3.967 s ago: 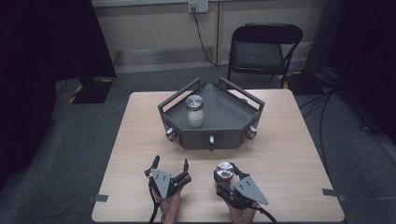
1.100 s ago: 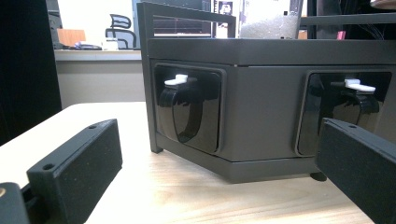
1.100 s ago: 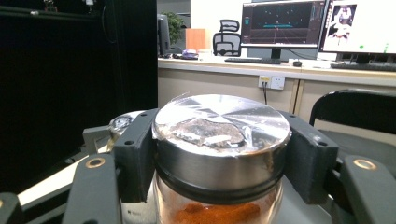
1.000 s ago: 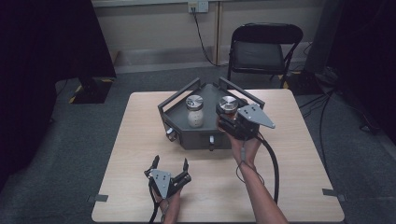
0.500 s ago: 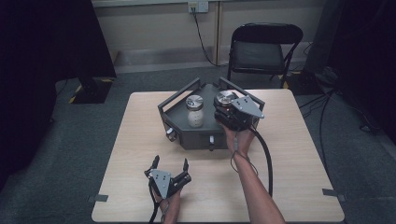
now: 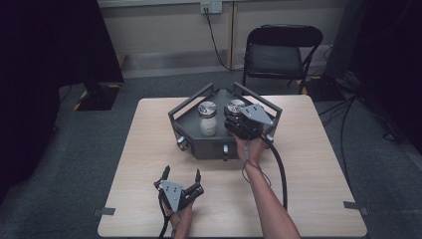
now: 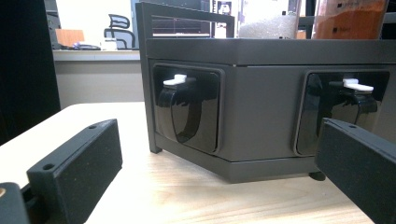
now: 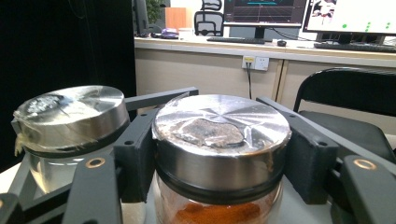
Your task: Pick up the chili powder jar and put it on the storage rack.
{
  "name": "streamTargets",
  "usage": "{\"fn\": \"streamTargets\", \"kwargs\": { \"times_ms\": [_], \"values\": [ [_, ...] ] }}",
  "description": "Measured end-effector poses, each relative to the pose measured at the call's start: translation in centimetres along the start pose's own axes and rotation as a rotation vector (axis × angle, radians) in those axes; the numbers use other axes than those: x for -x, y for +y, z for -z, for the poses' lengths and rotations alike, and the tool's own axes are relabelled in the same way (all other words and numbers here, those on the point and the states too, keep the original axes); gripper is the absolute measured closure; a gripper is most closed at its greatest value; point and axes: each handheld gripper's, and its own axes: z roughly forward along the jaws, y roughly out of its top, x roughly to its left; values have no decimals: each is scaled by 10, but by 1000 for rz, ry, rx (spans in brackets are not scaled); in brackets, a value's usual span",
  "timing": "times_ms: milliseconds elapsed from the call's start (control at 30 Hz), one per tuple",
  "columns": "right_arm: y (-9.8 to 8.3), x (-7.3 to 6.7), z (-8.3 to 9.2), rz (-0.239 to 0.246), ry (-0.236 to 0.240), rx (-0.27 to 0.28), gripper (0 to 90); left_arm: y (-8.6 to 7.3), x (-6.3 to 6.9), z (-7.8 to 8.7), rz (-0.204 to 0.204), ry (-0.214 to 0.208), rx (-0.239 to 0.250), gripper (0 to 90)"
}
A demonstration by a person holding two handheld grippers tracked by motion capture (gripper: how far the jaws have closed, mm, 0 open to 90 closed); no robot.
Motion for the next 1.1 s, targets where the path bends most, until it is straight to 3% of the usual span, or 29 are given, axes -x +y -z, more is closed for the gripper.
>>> {"fn": "streamTargets", "kwargs": {
  "times_ms": [1100],
  "values": [
    [-7,2,0,29,0,-1,349,0,0,0,-1,0,0,5]
  ]
}}
